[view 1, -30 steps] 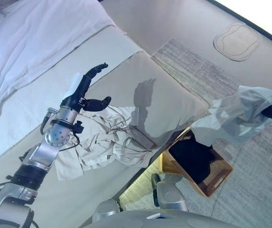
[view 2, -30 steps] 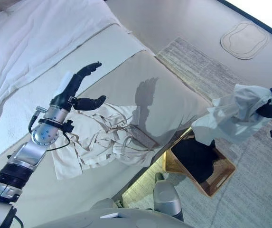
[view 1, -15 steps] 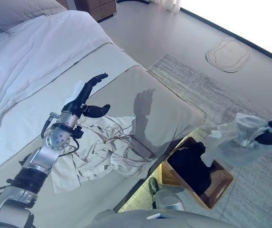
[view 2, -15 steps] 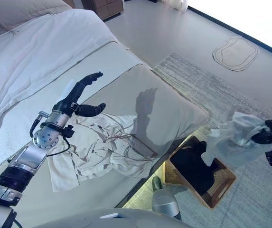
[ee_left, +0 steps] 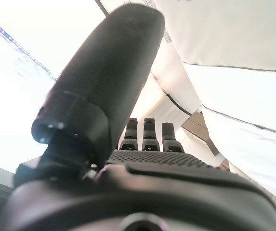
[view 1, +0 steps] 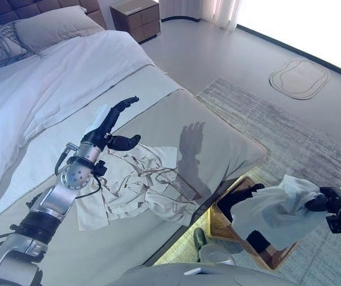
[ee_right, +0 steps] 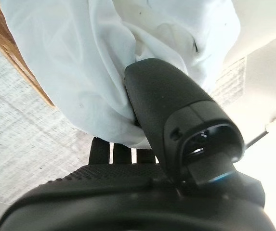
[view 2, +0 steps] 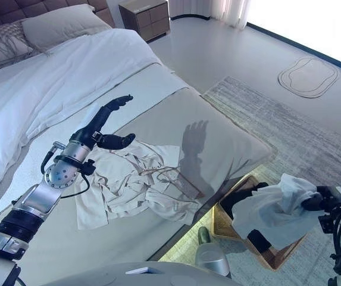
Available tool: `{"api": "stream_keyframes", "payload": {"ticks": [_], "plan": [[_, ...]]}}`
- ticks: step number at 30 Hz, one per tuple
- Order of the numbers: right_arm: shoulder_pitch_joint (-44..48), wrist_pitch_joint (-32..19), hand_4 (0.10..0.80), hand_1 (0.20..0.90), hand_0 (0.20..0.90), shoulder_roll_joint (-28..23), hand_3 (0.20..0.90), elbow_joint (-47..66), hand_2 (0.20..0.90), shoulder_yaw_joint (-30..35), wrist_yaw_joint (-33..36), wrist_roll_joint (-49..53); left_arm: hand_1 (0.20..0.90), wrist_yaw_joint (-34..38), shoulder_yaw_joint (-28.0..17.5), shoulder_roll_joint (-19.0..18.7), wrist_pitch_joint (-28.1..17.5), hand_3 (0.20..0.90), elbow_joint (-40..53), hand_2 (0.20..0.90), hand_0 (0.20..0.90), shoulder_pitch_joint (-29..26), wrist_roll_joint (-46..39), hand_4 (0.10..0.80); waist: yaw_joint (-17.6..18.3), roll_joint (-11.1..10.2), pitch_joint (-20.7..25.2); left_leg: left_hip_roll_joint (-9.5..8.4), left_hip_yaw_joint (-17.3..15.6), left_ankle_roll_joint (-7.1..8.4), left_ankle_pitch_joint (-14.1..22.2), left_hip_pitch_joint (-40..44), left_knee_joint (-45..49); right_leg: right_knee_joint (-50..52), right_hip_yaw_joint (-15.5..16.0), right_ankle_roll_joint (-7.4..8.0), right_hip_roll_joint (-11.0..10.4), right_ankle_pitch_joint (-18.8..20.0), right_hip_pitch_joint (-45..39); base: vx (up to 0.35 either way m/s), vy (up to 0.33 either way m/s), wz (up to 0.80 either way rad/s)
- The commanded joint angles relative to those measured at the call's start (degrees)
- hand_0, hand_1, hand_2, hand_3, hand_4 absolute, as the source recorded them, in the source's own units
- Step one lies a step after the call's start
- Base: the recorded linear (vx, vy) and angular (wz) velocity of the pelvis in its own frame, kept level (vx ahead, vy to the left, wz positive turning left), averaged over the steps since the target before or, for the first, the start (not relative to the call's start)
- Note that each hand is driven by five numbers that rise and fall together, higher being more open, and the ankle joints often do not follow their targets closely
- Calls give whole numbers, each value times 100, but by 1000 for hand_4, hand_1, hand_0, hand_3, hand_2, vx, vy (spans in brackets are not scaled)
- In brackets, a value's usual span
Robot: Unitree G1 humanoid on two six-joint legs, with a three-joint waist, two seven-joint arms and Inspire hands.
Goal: Pick up the clothes from the bed and place them into the basket
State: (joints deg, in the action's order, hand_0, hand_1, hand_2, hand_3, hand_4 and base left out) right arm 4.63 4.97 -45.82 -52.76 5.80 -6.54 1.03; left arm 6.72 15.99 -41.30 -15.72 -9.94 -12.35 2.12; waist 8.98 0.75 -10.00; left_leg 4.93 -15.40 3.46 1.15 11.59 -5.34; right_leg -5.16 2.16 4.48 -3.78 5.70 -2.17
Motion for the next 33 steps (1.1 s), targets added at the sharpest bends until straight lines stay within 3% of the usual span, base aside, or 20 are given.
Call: {"api": "stream_keyframes", "payload": {"ticks": [1,12,13,14,33], "plan": [[444,-327,100,300,300,-299,200,-261,300,-11,305,9,900,159,-135,-265,-321,900,438,900,900,-412,-211,800,-98,-96,400,16,-36,-134,219,-291,372,511,65,183,13,-394,123,0,0,0],[486,-325,100,300,300,-291,200,-672,300,126,526,147,900,132,-90,-335,-257,900,499,900,900,-500,-288,800,-82,-15,347,29,-33,-114,227,-279,382,534,67,187,1,-405,130,0,0,0],[474,-295,155,347,347,-310,255,-681,347,157,534,113,900,123,-83,-335,-259,900,505,900,900,-496,-276,800,-71,-9,342,28,-36,-110,229,-274,385,538,63,188,-1,-408,130,0,0,0],[446,-293,800,900,900,-309,900,-711,900,191,598,59,900,126,-71,-329,-280,900,487,900,900,-504,-255,800,-62,-1,330,23,-40,-105,231,-275,386,539,60,192,-6,-409,133,0,0,0],[420,-366,800,900,900,-404,900,-469,900,166,686,-214,900,207,-182,-346,-282,900,582,900,900,-303,-268,800,-153,13,273,39,70,-64,180,-270,331,526,179,180,-40,-442,72,0,0,0]]}}
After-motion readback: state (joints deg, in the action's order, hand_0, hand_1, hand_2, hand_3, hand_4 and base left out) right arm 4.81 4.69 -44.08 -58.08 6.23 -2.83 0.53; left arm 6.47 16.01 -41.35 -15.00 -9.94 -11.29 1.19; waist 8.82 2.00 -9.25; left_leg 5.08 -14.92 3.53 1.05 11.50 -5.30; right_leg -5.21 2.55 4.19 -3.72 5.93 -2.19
